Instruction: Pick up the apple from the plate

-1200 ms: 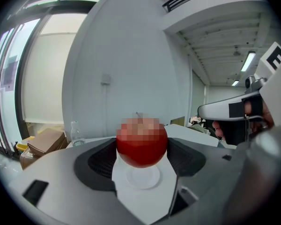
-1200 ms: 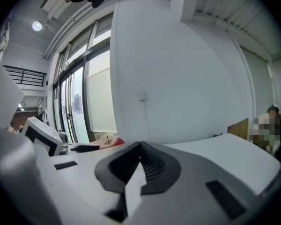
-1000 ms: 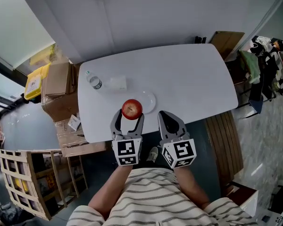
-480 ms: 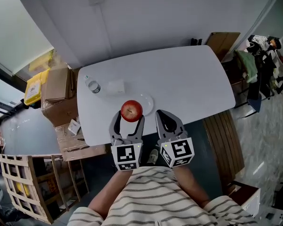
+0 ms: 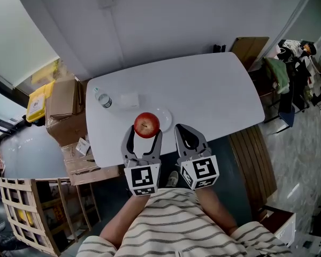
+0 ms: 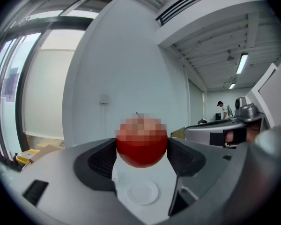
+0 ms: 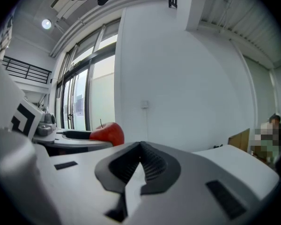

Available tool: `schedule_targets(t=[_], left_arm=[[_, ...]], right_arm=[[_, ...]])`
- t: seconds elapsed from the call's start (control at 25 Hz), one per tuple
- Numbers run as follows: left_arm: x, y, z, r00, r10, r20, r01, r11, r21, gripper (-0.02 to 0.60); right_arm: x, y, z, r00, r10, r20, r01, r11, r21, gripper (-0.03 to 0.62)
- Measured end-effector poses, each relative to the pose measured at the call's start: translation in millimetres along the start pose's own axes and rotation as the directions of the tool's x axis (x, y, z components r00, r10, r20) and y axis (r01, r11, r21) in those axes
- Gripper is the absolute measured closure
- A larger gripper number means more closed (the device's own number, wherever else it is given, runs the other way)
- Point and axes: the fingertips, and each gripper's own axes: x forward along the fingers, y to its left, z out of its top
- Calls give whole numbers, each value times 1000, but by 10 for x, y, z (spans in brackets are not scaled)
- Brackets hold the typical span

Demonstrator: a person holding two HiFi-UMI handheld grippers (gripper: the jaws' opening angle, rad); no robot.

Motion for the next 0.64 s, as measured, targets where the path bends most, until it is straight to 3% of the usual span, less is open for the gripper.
schedule_targets(t=[0.64], left_arm=[[-25,110,106,999,33,34,-33,999,-10,236]], right_arm=[[2,65,52,1000,15,13,-15,1000,-12,582]])
